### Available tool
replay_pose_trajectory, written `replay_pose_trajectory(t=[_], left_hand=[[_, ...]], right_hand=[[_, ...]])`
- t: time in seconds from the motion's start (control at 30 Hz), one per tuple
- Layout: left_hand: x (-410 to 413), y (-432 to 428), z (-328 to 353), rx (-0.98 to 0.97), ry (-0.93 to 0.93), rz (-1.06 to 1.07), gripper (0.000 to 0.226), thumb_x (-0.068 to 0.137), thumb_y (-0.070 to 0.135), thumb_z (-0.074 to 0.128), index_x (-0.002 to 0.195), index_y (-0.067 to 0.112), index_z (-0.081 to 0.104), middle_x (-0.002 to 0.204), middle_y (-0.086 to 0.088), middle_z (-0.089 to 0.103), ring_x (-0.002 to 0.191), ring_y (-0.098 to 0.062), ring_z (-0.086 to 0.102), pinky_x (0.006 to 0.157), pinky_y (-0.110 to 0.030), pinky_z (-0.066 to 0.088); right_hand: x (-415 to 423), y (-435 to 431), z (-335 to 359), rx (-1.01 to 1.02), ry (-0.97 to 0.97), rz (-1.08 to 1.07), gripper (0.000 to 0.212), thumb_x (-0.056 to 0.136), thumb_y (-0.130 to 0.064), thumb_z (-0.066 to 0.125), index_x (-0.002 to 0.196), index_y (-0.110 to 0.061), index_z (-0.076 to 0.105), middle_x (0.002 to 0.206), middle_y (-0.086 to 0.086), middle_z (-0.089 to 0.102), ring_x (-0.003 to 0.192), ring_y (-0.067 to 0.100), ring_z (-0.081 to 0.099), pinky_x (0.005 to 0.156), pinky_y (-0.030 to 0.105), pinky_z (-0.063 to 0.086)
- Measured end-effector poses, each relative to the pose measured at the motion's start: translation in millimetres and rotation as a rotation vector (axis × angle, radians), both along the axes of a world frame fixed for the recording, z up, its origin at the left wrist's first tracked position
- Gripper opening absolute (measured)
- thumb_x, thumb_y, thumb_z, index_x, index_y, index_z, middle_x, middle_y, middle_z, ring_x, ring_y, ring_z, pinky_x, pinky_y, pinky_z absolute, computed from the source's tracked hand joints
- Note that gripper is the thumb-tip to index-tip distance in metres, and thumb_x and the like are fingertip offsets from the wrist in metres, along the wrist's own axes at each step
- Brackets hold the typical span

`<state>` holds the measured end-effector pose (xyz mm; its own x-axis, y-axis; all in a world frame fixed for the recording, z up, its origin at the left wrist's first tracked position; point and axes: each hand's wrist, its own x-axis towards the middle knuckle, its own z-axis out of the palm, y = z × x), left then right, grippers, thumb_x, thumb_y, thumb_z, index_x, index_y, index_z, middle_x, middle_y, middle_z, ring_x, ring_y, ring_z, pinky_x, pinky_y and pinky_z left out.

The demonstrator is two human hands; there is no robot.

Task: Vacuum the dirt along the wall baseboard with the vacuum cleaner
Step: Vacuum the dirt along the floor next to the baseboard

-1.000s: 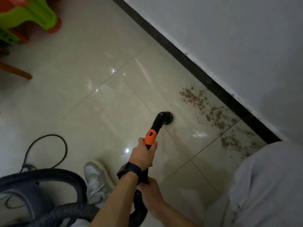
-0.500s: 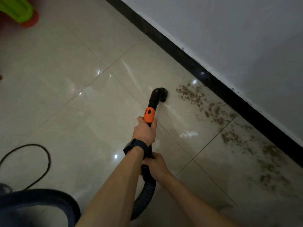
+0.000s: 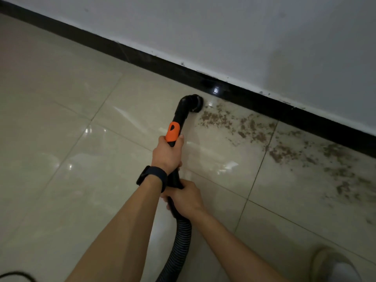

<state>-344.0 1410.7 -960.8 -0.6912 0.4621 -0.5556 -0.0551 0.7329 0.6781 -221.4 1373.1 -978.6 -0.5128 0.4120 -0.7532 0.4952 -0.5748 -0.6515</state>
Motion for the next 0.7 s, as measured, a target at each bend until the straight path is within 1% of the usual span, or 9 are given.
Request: replay_pose_trajectory(t=[0.1, 0.23, 0.33, 0.5, 0.63, 0.7], left_hand=[[-4.0, 15.8, -6.2, 0.023, -0.014, 0.003, 0.042, 0.092, 0.056, 0.057, 0.105, 0.017, 0.05, 0.084, -0.01, 0.065, 0.046, -0.018, 0.062, 0.052, -0.033, 0.057], [-4.6, 31.7, -5.1, 0.04, -0.055, -0.018, 0.041, 0.094, 0.053, 0.056, 0.109, 0.014, 0.049, 0.085, -0.009, 0.064, 0.048, -0.02, 0.061, 0.058, -0.038, 0.06], [-10.0, 35.2, 0.4, 0.042, -0.085, -0.024, 0.041, 0.095, 0.05, 0.056, 0.111, 0.012, 0.049, 0.084, -0.009, 0.062, 0.05, -0.021, 0.059, 0.052, -0.034, 0.055], [-17.8, 30.2, 0.7, 0.046, -0.08, -0.043, 0.043, 0.095, 0.05, 0.056, 0.111, 0.011, 0.049, 0.085, -0.01, 0.061, 0.049, -0.02, 0.058, 0.045, -0.028, 0.05], [-10.2, 8.4, 5.8, -0.003, -0.091, -0.069, 0.043, 0.096, 0.049, 0.056, 0.113, 0.01, 0.047, 0.09, -0.013, 0.061, 0.052, -0.021, 0.059, 0.048, -0.031, 0.051], [-4.6, -7.4, 12.7, -0.05, -0.07, -0.082, 0.043, 0.096, 0.049, 0.055, 0.113, 0.011, 0.047, 0.094, -0.015, 0.063, 0.055, -0.023, 0.062, 0.05, -0.032, 0.053]], right_hand=[[-3.1, 15.2, -2.6, 0.007, -0.008, -0.017, 0.018, 0.064, -0.027, 0.073, 0.075, -0.013, 0.071, 0.063, 0.001, 0.071, 0.052, 0.016, 0.064, 0.053, 0.03, 0.054], [-4.3, 30.4, -0.3, 0.022, -0.012, -0.033, 0.018, 0.065, -0.025, 0.073, 0.075, -0.01, 0.071, 0.064, 0.004, 0.071, 0.052, 0.019, 0.063, 0.056, 0.034, 0.056], [-7.7, 34.4, 4.0, 0.026, -0.017, -0.006, 0.014, 0.071, -0.022, 0.075, 0.078, -0.01, 0.072, 0.065, 0.003, 0.072, 0.053, 0.019, 0.065, 0.055, 0.032, 0.056], [-18.3, 29.2, 5.8, -0.012, -0.011, 0.001, 0.013, 0.068, -0.02, 0.074, 0.076, -0.01, 0.07, 0.064, 0.003, 0.071, 0.051, 0.021, 0.064, 0.052, 0.032, 0.055], [-10.8, 5.6, 8.8, -0.033, 0.005, 0.02, 0.014, 0.068, -0.023, 0.072, 0.075, -0.011, 0.07, 0.066, 0.003, 0.071, 0.055, 0.021, 0.066, 0.053, 0.031, 0.054], [-6.1, -11.4, 18.3, -0.061, 0.035, 0.018, 0.018, 0.065, -0.025, 0.07, 0.075, -0.011, 0.068, 0.065, 0.003, 0.07, 0.055, 0.021, 0.065, 0.052, 0.03, 0.053]])
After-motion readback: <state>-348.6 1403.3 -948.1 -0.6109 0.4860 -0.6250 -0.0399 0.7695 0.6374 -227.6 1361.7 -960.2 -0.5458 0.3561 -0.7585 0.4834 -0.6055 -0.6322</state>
